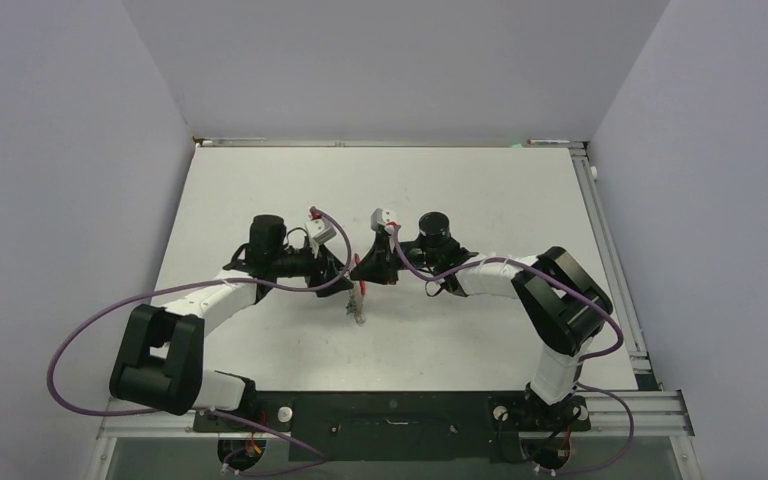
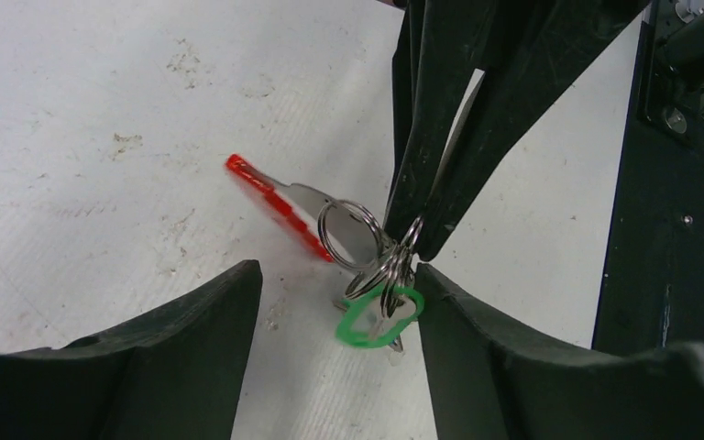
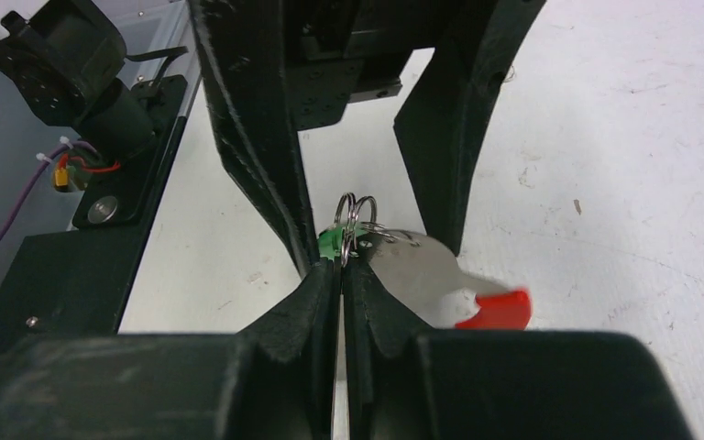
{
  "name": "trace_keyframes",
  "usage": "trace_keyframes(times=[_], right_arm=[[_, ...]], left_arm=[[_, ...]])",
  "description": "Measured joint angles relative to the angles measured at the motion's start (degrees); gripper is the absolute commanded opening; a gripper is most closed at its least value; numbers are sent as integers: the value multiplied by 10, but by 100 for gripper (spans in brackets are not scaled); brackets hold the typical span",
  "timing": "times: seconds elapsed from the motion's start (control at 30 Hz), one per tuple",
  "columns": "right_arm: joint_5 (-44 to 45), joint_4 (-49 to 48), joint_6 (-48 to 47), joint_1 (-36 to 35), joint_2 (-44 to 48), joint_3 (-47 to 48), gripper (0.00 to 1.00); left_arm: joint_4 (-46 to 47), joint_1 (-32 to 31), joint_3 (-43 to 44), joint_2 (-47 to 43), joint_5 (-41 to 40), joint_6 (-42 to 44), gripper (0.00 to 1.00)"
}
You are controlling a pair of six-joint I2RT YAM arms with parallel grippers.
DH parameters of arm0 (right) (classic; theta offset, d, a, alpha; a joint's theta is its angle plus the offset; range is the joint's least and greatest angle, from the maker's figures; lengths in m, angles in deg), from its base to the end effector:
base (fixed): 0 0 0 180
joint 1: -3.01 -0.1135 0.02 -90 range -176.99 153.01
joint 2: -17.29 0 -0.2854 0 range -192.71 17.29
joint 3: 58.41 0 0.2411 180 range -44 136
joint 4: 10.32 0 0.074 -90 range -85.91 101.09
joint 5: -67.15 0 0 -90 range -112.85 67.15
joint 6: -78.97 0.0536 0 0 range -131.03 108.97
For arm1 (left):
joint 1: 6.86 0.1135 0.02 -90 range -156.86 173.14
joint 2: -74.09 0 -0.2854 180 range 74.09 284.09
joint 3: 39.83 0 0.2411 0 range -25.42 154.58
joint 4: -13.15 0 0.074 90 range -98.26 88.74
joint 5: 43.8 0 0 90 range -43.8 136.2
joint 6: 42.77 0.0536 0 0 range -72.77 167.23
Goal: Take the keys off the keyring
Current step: Remove the key from the keyring.
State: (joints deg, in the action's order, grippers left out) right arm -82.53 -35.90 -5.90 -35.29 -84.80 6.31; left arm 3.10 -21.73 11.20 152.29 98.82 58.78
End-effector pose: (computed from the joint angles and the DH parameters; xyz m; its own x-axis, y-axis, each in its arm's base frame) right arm 0.2619 0.2658 0.2256 -0.2470 -0.1375 -0.9592 -0.9578 -0.1157 0.2632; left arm 0.2413 -0.1081 0.2183 -0.4191 0.2371 -0.8764 0.8689 0.3847 -0.3115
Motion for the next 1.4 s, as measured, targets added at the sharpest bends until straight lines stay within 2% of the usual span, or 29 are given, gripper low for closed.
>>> trace_keyframes(times=[0.27,0.37,0.53,0.97,1.1,1.23,1.4], right_arm=[[3,-33,23,13,-1,-8,5],[10,-37,25,19,-7,-10,5],[22,-37,27,19,-10,-10,5],[27,-33,31,18,-10,-10,5],[46,-23,24,18,-10,-9,5],[62,2,1,11,-17,3,5],[83,76,-56,-4,-21,24,5]], left_arm=[[-6,-9,27,22,6,0,9],[-50,-2,37,21,14,18,1],[-115,5,46,6,11,35,0],[-184,12,59,-17,-29,57,0],[-248,27,94,-6,-47,53,0],[-307,38,122,15,-50,51,0],[-358,34,132,35,-58,35,0]])
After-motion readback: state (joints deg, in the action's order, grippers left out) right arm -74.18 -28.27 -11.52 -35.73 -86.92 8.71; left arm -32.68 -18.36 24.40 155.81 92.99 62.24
